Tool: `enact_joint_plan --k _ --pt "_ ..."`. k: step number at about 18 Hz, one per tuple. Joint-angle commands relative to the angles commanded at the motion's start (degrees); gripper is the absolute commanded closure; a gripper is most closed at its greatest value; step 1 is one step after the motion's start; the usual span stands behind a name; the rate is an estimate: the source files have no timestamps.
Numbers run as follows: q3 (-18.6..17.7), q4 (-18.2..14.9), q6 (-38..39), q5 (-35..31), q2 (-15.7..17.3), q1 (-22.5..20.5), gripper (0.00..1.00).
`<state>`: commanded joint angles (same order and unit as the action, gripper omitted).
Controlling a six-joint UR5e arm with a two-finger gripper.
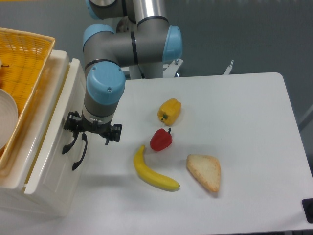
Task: Slide the top white drawer open
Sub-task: 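Pull the upper drawer outward by its handle, away from the cabinet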
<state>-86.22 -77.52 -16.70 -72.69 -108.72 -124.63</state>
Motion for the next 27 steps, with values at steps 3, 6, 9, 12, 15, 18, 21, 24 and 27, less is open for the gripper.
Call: enact_joint_plan --k 3,6,9,12,15,18,21,24,27 --pt "0.0 0.0 -0.44 -0.79 0.0 0.0 0.0" --pt "0.0 -0.09 -0.53 -0.97 0.09 -0.17 0.0" --pt "0.0 -0.18 -0.53 -0.97 0.17 -0.35 0.0" --pt "0.0 -0.18 -0.53 -0.97 0.44 -0.61 0.0" --pt "0.0 -0.26 -0.53 -0.97 0.62 -0.97 0.0" --pt "0.09 -0.18 -0.53 -0.97 0.62 -1.05 0.0" --pt "0.35 -0.09 -0.62 -0.97 0.35 -1.49 0.0" --pt "0.7 0.0 -0.7 -1.05 0.18 -2.19 0.0" --pt "0.7 -0.17 -1.4 -1.05 0.35 -2.99 0.0"
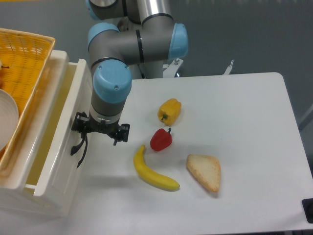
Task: Slide the top white drawer open
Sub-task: 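Pull the upper drawer outward by its handle, away from the cabinet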
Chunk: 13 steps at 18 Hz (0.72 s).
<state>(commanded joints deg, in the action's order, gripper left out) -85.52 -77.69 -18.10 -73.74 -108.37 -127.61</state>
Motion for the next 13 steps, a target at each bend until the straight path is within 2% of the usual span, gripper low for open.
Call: enact_joint_plan --k 13 --pt "-0.09 -0.18 -0.44 0.0 0.09 -2.28 0.0"
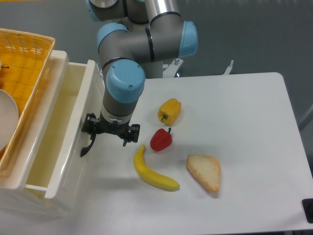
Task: Slide the top white drawer open
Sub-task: 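Pull the upper drawer outward by its handle, away from the cabinet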
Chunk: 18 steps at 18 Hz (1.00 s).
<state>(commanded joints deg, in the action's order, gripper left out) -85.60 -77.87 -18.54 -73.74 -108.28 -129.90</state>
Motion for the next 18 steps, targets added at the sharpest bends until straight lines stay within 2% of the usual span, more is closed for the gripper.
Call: enact_joint_plan --k 18 --pt "0.09 -0.09 -2.63 0.09 -0.17 -3.34 0.0"
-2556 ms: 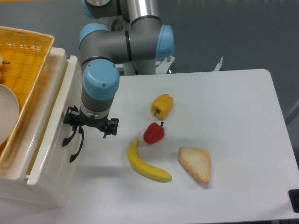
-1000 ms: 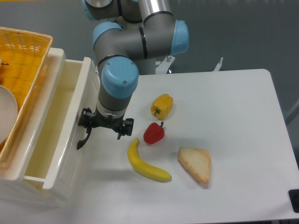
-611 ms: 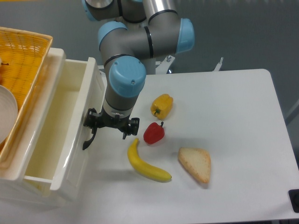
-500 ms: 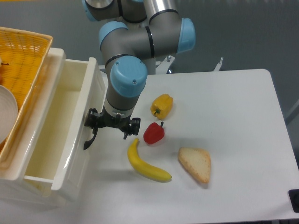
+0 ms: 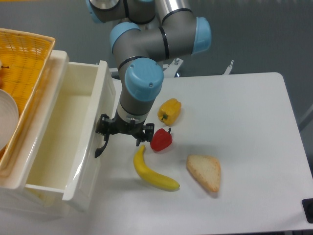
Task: Slide the top white drawer open
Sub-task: 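Pull the upper drawer outward by its handle, away from the cabinet, then keep pulling the drawer until it is fully extended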
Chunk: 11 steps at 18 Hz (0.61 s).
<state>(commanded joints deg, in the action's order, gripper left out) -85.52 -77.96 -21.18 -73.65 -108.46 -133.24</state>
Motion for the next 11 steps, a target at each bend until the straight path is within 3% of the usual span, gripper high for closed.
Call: enact_joint_plan --k 11 --pt "0.0 0.09 -2.29 0.18 -0.18 -2.11 0.0"
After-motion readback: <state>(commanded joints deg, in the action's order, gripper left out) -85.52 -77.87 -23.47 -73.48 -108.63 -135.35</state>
